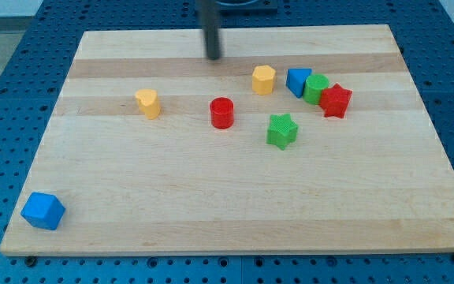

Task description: Push blue triangle to the right of red circle

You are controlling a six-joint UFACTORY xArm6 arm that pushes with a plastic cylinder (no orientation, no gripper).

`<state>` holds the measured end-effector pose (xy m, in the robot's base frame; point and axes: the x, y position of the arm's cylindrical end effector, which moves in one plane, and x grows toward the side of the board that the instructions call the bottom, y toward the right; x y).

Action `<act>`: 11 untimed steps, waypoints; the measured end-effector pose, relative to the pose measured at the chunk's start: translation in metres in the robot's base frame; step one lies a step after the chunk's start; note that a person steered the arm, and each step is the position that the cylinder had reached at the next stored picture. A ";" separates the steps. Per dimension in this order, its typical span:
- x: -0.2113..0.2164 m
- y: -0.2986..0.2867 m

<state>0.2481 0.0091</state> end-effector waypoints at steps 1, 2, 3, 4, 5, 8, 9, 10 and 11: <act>-0.004 0.110; 0.027 0.135; 0.073 0.120; 0.108 0.106; 0.111 0.087; 0.126 -0.011; 0.143 -0.018; 0.146 -0.010; 0.132 0.018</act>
